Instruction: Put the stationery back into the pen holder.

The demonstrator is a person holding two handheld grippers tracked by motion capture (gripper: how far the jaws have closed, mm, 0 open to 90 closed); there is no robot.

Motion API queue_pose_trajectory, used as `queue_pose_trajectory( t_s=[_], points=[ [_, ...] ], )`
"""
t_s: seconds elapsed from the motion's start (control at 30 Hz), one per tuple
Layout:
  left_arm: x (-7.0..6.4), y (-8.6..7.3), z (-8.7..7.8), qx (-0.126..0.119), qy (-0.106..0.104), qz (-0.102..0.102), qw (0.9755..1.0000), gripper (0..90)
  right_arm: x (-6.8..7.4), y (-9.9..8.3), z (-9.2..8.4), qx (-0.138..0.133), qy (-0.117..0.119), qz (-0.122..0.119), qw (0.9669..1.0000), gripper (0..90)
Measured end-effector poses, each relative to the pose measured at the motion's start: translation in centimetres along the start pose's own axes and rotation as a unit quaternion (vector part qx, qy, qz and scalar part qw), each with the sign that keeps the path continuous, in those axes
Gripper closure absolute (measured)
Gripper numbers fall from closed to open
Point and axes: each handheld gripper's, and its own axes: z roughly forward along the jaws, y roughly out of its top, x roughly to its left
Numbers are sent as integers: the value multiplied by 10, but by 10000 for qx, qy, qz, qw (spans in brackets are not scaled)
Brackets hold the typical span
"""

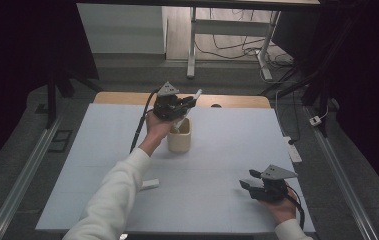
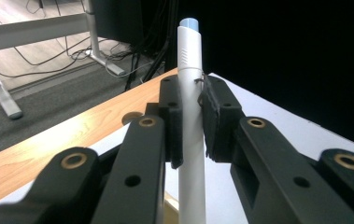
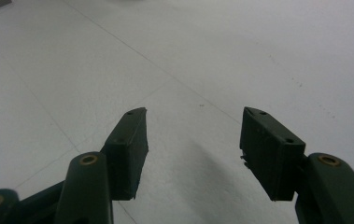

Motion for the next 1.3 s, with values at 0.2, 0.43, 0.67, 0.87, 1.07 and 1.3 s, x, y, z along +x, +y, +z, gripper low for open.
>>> queue_pose_trajectory(
  t_s=[0.2,0.43,0.67,0.87,1.07,1.3],
  points=[
    [4,-3,4,-26,60,-36,10000,779,0,0,0,60,-2,-17,10000,412],
    [10,-12,6,136,148,-43,9998,766,0,0,0,66,18,-34,10000,413],
    [11,-19,1,112,176,-75,9998,541,0,-1,1,80,17,-39,10000,412],
    [5,-17,-4,206,70,97,9997,482,1,-1,1,85,12,-50,10000,413],
    [2,-18,-10,315,-20,80,9995,448,0,-1,1,80,12,-44,10000,412],
    [-2,-25,-28,301,-140,145,9993,447,0,-1,0,89,-20,-52,9999,412]
  ],
)
